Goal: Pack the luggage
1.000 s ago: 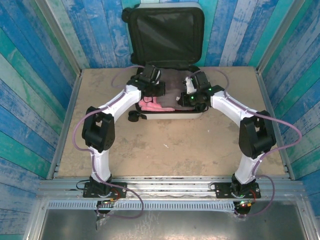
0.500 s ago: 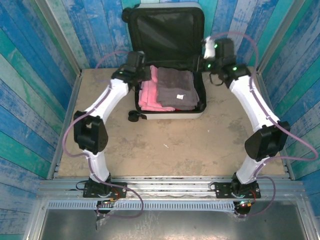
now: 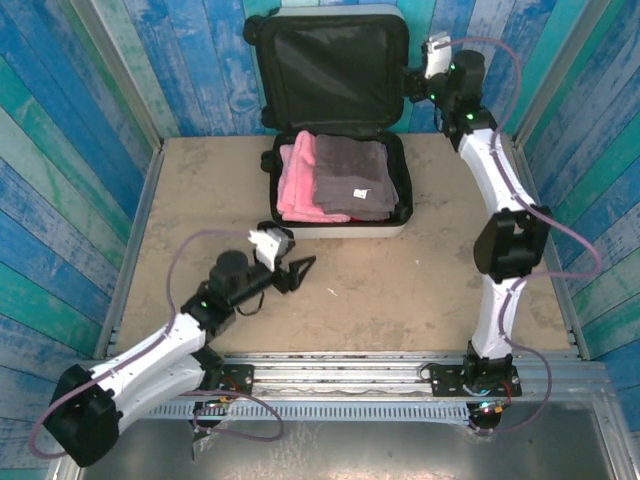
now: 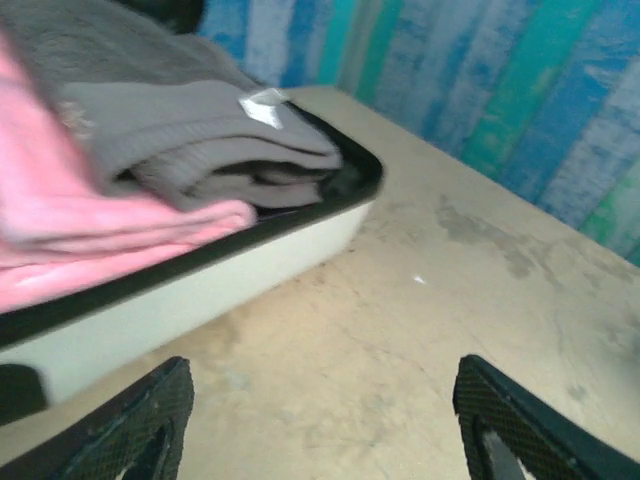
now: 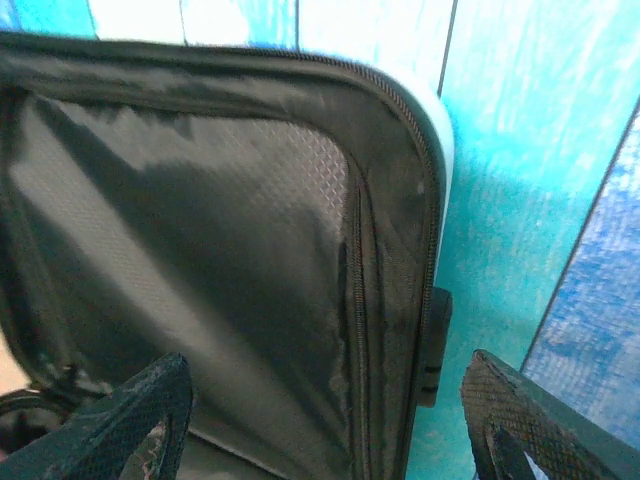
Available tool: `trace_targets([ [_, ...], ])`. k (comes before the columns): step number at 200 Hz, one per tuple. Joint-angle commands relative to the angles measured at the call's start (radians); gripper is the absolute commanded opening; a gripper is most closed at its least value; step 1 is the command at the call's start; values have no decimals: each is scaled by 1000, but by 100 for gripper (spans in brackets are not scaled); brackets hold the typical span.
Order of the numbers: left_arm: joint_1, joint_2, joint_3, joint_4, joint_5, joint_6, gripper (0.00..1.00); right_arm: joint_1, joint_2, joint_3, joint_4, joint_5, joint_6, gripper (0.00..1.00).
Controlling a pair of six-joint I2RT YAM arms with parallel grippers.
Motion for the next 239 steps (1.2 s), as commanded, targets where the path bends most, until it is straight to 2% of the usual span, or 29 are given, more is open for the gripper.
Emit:
trace_targets([
  [1, -92, 30, -92, 295, -148, 56, 70, -7, 97, 147, 50, 30, -36, 72],
  [31, -105, 176, -115, 418, -150, 48, 65, -9, 226, 273, 81, 72, -9, 71],
  [81, -105, 387, -77, 512, -151, 71, 63, -13, 377, 406, 149, 147, -21, 60],
  [101, -105, 495, -55, 579, -163, 58, 60, -17, 406, 417, 176, 142, -21, 48],
  [119, -105, 594, -24, 657, -177, 31, 58, -20, 426, 428, 178, 130, -20, 43],
  [161, -115, 879, 33, 939, -250, -123, 53, -22, 444, 415, 193, 65, -21, 38],
  [183, -122, 1018, 61, 1086, -304, -208, 50, -22, 454, 423, 199, 19, -36, 45],
  [198, -129, 1089, 86, 1149, -329, -238, 47, -21, 463, 439, 192, -10, -46, 45],
  [205, -133, 1113, 100, 1163, -340, -247, 46, -21, 465, 438, 196, -11, -43, 43],
  [218, -140, 1146, 128, 1170, -350, -253, 45, -22, 466, 432, 205, -3, -40, 31],
  [239, -149, 1168, 157, 1160, -358, -248, 44, -26, 469, 426, 207, -7, -29, 19],
])
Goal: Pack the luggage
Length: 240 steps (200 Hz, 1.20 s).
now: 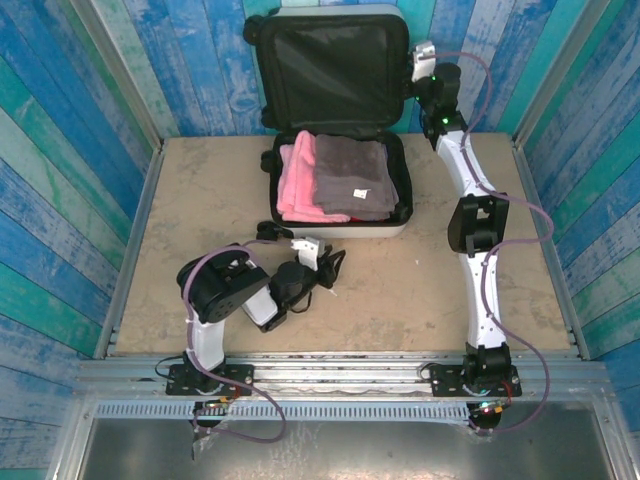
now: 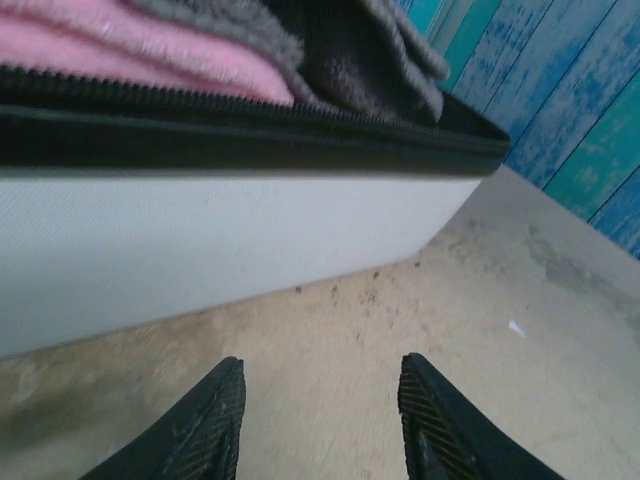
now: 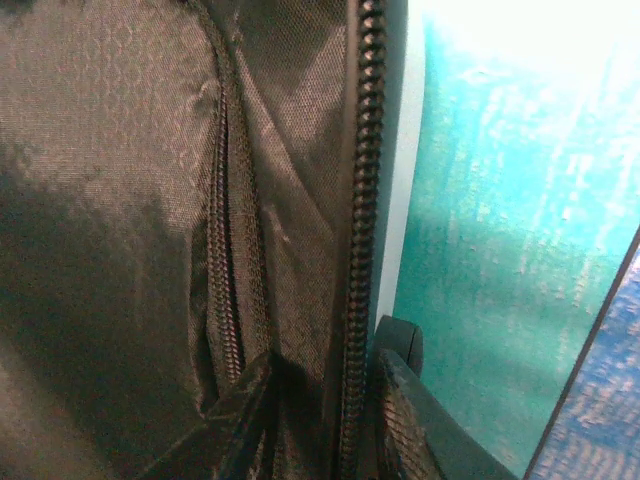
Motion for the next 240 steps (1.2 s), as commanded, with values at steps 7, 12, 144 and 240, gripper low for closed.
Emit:
trace_targets([
  [7, -16, 55, 43, 89, -40, -24, 44, -8, 19, 17, 33, -27, 2, 12],
  [12, -17, 56, 46, 87, -37, -19, 44, -8, 17, 16, 28, -30, 2, 6],
  [144, -23, 86, 116, 232, -112, -73, 34, 30, -768, -1040, -168, 198, 219, 67],
  [240, -704, -439, 158, -569, -251, 386, 57, -65, -1672, -1740, -786, 188, 559, 71],
])
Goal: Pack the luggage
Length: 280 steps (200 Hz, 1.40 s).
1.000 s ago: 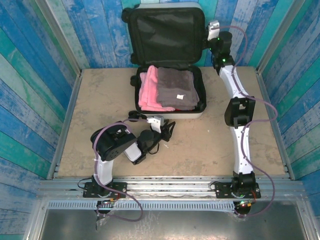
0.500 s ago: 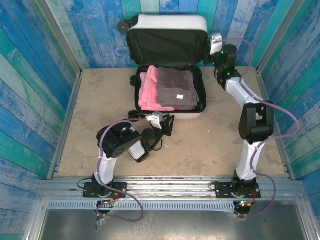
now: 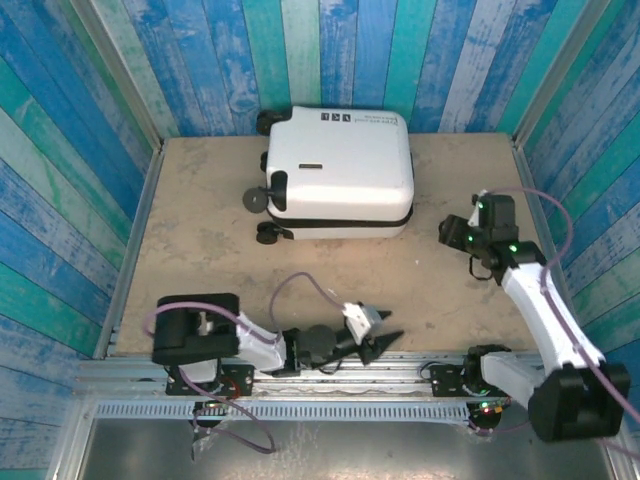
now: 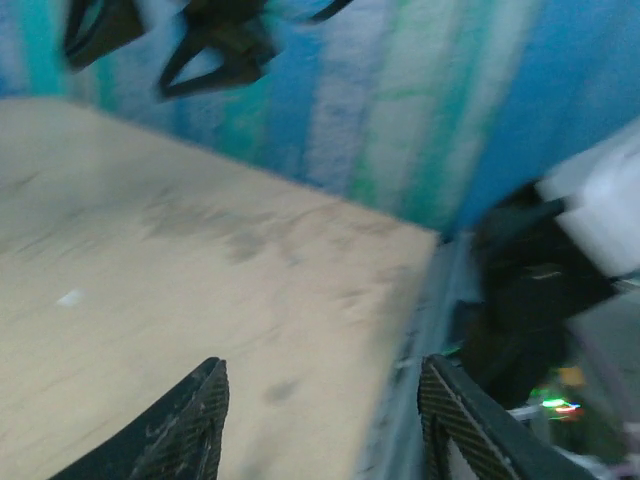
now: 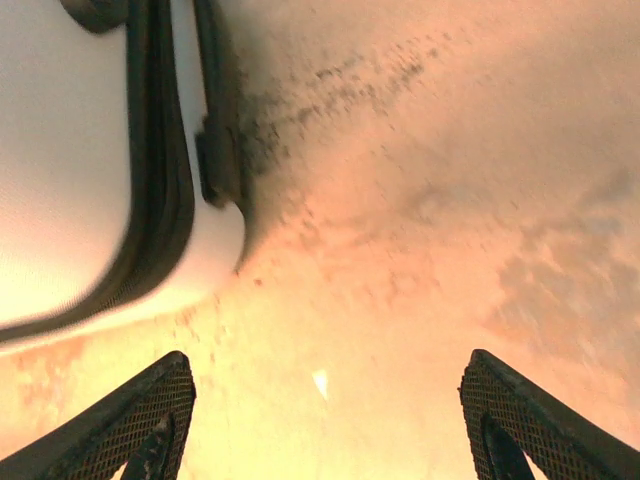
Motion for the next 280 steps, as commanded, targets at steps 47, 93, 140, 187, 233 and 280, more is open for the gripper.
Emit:
trace_targets([
  [47, 143, -344, 532, -1085, -634, -11, 97, -72, 200, 206, -15, -155, 50, 67],
  [93, 876, -526, 690, -1496, -252, -316, 90, -122, 703, 587, 22, -349, 51, 44],
  [140, 1393, -337, 678, -1578, 128, -337, 89, -156, 1101, 888, 123, -469, 79, 36],
  [187, 1522, -34, 569, -1296, 607, -426, 80, -160, 1346, 1108, 108, -573, 90, 34],
  [233, 1518, 144, 594, -1201, 747, -412, 69, -128, 1484, 1269, 15, -645, 40, 32],
  [280, 1449, 151, 569, -1185, 786, -349, 69, -42, 1548, 1397, -83, -697, -61, 33],
])
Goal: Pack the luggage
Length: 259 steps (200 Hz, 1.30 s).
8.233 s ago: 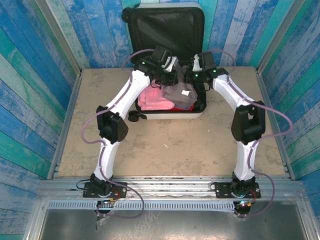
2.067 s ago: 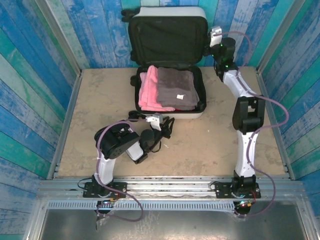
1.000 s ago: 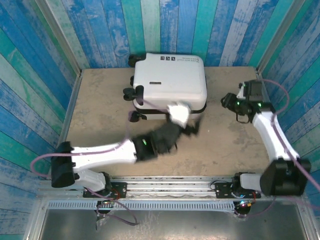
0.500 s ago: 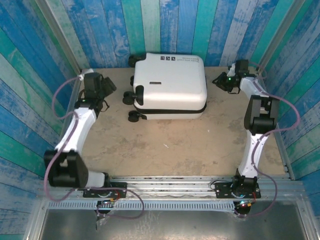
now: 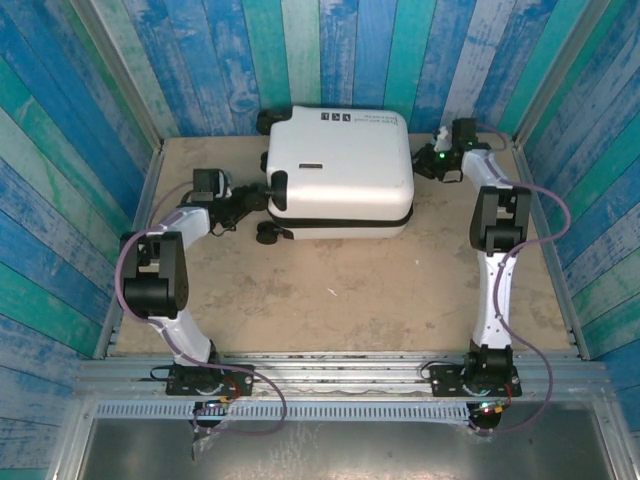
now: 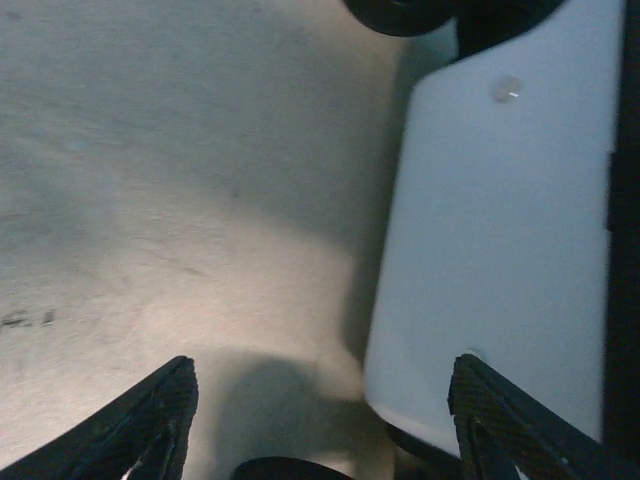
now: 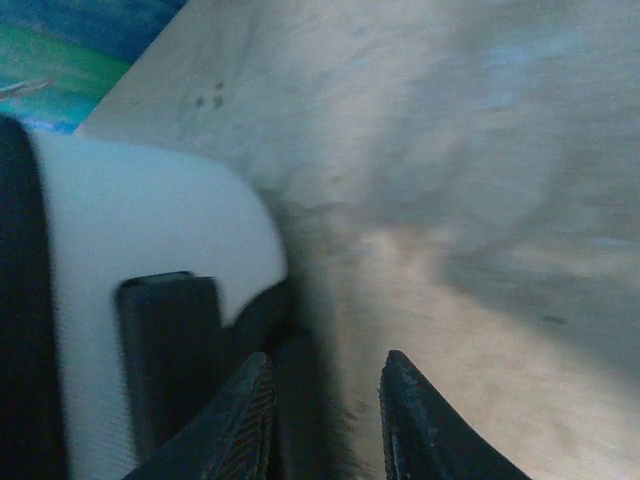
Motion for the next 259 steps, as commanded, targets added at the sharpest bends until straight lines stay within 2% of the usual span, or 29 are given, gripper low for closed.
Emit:
trace_targets([
  [1, -47, 41, 5, 50, 76, 48, 69, 50, 32, 53, -81, -87, -70, 33],
  [41, -144, 12, -113, 128, 129, 49, 63, 110, 17, 47, -100, -137, -129, 33],
  [70, -263, -114, -296, 218, 73, -14, 61, 176, 6, 36, -141, -166, -204, 33],
  [95, -408, -275, -460, 271, -54, -110, 59, 224, -10, -7, -149, -194, -241, 34],
  [137, -643, -608, -616, 230, -346, -243, 59, 267, -14, -9, -157, -261, -258, 37],
  [149, -701, -708, -652, 215, -444, -275, 61, 265, -16, 17, -176, -220, -245, 41],
  [170, -763, -845, -673, 106, -583, -291, 63, 229, -40, 53, -210, -32, -175, 46],
  [196, -769, -952, -599, -141, -663, -227, 63, 130, -122, 20, -210, 160, -70, 47],
  [215, -770, -1008, -503, -283, -671, -125, 64, 54, -218, -46, -206, 284, -45, 47],
  [236, -770, -1029, -380, -381, -619, 39, 66, -15, -312, -109, -207, 351, -59, 48],
  [259, -770, -987, -202, -547, -516, 215, 68, -69, -416, -212, -206, 341, -78, 48],
])
